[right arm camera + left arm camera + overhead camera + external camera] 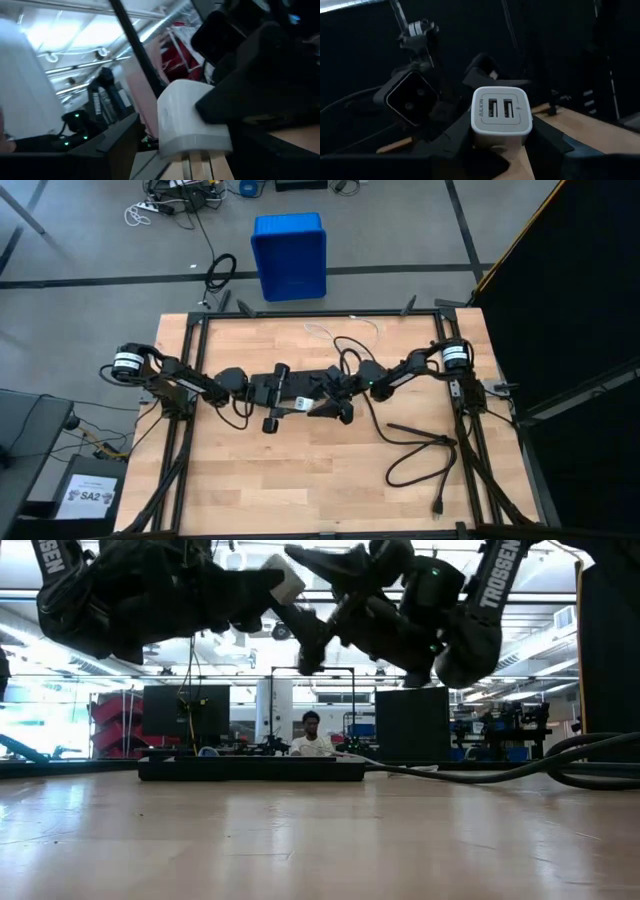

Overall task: Insert USB
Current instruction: Remove the white charger cable from the white charger adapter

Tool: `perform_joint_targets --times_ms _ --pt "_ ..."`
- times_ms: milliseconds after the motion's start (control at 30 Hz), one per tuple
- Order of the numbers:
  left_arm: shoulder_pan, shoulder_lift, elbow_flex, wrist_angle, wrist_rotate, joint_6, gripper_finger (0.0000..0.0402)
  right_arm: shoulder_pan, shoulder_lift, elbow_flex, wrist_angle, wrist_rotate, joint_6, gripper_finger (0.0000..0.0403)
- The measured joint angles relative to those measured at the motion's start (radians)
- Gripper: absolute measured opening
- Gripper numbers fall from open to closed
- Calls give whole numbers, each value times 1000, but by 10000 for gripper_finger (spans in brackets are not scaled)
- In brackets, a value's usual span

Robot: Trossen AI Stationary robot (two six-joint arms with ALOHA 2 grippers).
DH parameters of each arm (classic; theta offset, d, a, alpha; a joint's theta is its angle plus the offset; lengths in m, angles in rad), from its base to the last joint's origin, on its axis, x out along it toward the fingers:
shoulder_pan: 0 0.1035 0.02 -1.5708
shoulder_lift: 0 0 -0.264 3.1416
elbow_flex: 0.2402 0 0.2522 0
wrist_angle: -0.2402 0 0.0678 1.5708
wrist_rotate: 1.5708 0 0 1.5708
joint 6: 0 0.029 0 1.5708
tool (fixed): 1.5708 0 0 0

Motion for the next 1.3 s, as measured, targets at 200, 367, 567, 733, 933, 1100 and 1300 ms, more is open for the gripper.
perform_joint_targets --times_ms 200,367,567,733,933,1100,1300 --pt "-1 -2 1 2 1 -2 129 1 0 29 -22 -34 -26 226" --pt "0 -1 1 -6 5 -4 129 -3 0 29 -38 -21 -25 195" --pt "0 -1 3 -14 7 -2 129 -3 0 29 -16 -7 -22 147" --pt "1 -1 3 -20 18 -11 129 -3 0 29 -14 -12 -14 139" --pt "2 -6 0 -33 5 -180 165 -17 0 21 -41 -41 4 135" --pt "3 -42 -4 -96 3 -202 223 -39 -8 -20 -21 -62 24 119" --pt "3 -149 -5 -287 -40 -208 255 -58 -8 -61 -23 -63 51 119"
